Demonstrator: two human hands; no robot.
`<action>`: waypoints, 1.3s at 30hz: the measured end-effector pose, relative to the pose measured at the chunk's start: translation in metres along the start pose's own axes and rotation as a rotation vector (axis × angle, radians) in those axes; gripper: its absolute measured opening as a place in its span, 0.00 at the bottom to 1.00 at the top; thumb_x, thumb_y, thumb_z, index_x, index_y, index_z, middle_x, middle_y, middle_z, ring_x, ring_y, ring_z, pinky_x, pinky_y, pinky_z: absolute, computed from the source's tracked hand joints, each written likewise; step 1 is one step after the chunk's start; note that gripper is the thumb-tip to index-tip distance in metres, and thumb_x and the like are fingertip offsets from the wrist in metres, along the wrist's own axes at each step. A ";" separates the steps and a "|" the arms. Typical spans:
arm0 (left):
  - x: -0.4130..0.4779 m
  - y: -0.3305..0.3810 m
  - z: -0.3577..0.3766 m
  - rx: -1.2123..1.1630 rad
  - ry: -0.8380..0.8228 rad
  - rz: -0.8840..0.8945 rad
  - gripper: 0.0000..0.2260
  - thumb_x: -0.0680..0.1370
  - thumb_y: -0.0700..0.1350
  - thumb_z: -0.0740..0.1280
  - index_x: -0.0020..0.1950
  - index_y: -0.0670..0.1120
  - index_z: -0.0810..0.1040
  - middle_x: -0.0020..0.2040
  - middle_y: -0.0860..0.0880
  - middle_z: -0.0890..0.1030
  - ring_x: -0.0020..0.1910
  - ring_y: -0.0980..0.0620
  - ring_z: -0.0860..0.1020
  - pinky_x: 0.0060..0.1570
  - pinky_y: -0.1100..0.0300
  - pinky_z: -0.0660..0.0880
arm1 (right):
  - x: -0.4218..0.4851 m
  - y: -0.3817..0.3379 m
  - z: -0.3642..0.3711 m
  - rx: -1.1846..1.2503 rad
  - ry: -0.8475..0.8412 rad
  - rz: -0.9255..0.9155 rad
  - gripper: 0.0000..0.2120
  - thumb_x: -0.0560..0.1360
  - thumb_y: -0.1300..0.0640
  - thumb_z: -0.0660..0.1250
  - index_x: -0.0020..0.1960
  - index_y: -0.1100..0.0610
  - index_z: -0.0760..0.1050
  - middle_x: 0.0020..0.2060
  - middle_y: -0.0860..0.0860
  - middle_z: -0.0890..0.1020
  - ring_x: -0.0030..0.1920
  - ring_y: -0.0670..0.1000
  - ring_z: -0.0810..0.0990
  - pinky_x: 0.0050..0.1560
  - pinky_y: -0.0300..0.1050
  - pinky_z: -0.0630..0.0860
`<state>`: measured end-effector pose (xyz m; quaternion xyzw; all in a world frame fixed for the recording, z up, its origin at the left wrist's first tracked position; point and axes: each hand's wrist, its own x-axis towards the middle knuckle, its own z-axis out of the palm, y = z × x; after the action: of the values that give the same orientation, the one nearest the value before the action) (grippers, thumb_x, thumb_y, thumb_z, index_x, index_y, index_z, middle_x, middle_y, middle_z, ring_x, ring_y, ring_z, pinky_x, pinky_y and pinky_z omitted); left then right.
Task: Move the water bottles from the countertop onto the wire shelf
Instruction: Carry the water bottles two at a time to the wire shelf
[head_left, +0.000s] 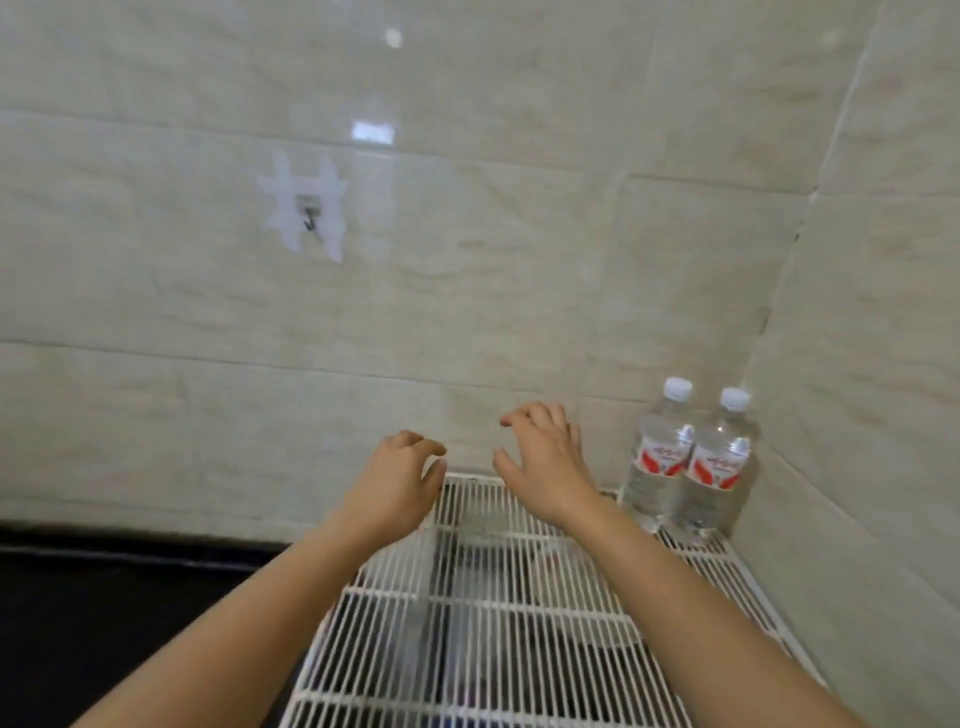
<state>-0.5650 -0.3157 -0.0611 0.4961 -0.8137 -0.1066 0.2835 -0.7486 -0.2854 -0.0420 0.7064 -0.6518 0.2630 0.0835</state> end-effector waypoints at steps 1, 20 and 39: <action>-0.017 -0.019 -0.014 0.020 0.002 -0.039 0.16 0.81 0.50 0.58 0.65 0.47 0.74 0.65 0.45 0.74 0.65 0.45 0.70 0.63 0.55 0.66 | -0.002 -0.025 0.017 0.023 -0.044 -0.017 0.20 0.77 0.50 0.61 0.66 0.55 0.70 0.63 0.52 0.71 0.66 0.53 0.62 0.59 0.48 0.58; -0.396 -0.367 -0.266 0.273 0.045 -0.745 0.16 0.80 0.48 0.56 0.66 0.46 0.73 0.63 0.44 0.73 0.63 0.43 0.69 0.59 0.50 0.72 | -0.116 -0.524 0.208 0.169 -0.604 -0.320 0.25 0.78 0.46 0.60 0.71 0.57 0.63 0.67 0.54 0.68 0.69 0.56 0.62 0.67 0.54 0.63; -0.462 -0.638 -0.393 0.273 0.105 -1.065 0.15 0.79 0.47 0.58 0.64 0.45 0.73 0.65 0.42 0.72 0.64 0.40 0.68 0.62 0.48 0.69 | -0.048 -0.824 0.378 0.287 -0.726 -0.589 0.29 0.77 0.47 0.63 0.74 0.55 0.59 0.70 0.55 0.68 0.71 0.58 0.65 0.69 0.57 0.64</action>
<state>0.2946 -0.1822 -0.1942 0.8762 -0.4413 -0.1039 0.1635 0.1455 -0.3054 -0.2004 0.9113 -0.3684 0.0520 -0.1764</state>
